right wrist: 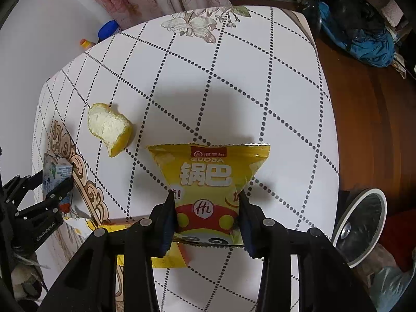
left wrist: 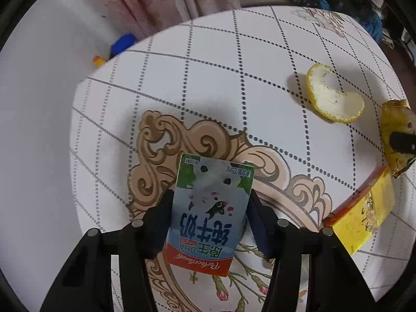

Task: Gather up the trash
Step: 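Carry the snack bag and milk carton over the bin and release both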

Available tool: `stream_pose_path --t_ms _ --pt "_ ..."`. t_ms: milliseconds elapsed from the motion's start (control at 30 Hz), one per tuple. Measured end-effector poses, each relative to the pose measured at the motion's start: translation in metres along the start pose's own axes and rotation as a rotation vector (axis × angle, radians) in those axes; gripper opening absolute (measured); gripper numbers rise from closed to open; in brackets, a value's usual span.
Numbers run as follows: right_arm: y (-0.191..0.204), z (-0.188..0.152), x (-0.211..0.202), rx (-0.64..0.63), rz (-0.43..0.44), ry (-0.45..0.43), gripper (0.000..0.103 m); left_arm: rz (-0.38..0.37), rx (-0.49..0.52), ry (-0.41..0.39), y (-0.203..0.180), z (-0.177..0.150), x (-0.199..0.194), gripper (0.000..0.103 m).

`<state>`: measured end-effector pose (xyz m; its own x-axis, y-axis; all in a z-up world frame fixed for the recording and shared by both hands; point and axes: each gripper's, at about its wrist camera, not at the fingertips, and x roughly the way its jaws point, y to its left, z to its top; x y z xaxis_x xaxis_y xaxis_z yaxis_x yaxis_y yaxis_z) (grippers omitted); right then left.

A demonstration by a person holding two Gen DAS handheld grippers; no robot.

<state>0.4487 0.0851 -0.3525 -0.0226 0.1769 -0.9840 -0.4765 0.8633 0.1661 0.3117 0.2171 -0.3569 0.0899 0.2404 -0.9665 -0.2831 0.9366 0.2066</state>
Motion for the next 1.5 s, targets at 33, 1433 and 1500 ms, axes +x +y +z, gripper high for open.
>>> stream_pose_path --t_ms 33,1433,1500 --pt "0.0 -0.002 -0.001 0.0 0.001 -0.009 0.041 0.025 -0.004 -0.011 -0.001 -0.002 -0.002 0.051" --pt "-0.241 -0.209 -0.24 0.162 0.025 -0.441 0.038 -0.355 -0.058 -0.434 -0.233 -0.058 -0.251 0.05" --pt "-0.271 -0.215 -0.237 0.197 0.004 -0.429 0.038 -0.387 -0.037 -0.414 -0.259 -0.053 -0.248 0.05"
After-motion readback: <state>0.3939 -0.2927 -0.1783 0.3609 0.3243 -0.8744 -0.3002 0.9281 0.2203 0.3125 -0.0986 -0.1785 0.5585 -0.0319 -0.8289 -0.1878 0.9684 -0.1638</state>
